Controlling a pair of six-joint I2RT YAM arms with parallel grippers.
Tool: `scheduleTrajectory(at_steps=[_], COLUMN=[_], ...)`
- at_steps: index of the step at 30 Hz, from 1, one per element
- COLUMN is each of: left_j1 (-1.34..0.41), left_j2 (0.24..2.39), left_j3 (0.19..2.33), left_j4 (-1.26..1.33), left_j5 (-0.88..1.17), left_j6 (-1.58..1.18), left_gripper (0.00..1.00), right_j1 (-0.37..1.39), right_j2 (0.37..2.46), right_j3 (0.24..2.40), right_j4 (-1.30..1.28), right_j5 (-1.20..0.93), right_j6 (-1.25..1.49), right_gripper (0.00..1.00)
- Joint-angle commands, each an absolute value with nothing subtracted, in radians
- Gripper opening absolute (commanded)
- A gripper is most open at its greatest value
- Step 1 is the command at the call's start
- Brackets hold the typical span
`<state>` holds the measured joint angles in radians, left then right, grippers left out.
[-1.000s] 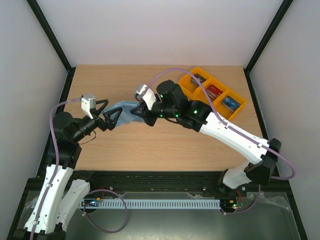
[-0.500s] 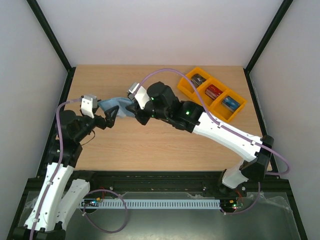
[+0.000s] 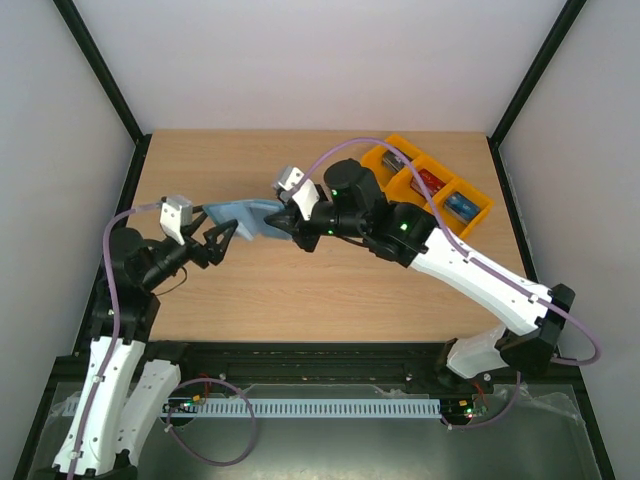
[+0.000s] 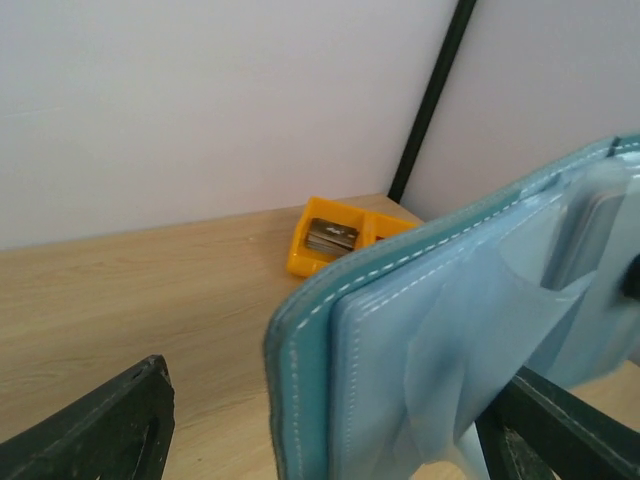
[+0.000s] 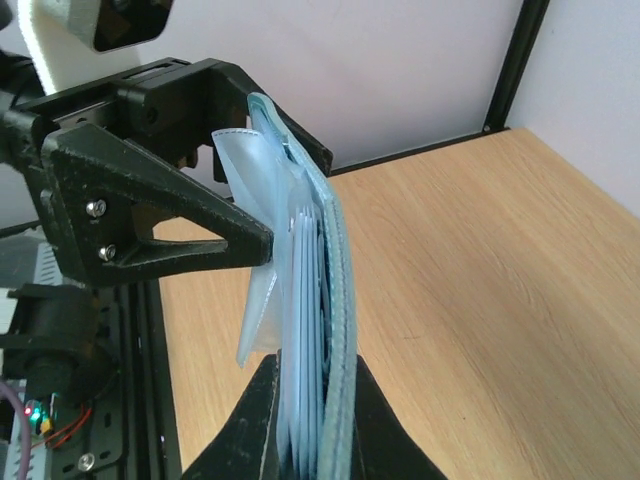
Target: Take the credit cards out of the card holder
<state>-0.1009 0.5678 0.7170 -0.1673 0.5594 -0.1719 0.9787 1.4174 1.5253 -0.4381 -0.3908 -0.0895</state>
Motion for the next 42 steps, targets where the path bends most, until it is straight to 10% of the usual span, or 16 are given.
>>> scheduleTrajectory(at_steps=[1,11,28,33,42], left_j1=[-0.078,-0.073,-0.074,-0.074,-0.073], left_j2=[0.553,0.542,0.513,0.502,0.502], left_j3=[0.718,0.713,0.696,0.698,0.693], left_j4=[-0.135,-0.063,-0.045,-0.076,-0.065], left_j5=[0.706,0.859,1.058,0.967,0.915], left_j6=[-0.21,-0.253,-0.256,-0.258,-0.281], left_gripper=[0.81,0.79,0.03,0.02,0.02], right_j1=[0.963,0.961,0.954,0.932,0.859], right_j2=[1.341,1.319,1.311,1.286,1.292], right_j3=[1.517,1.507,1.501,1.456,1.413], right_j4=[-0.443,-0.501,-0.503,-0.464,-0.414], right_j5=[-0.526,-0.588,-0.619,-0.574,-0.645], right_j6=[-0.171,-0.24,-0.265,-0.256,-0.208], right_gripper=[0.02,0.02,0.02,0.46,0.6])
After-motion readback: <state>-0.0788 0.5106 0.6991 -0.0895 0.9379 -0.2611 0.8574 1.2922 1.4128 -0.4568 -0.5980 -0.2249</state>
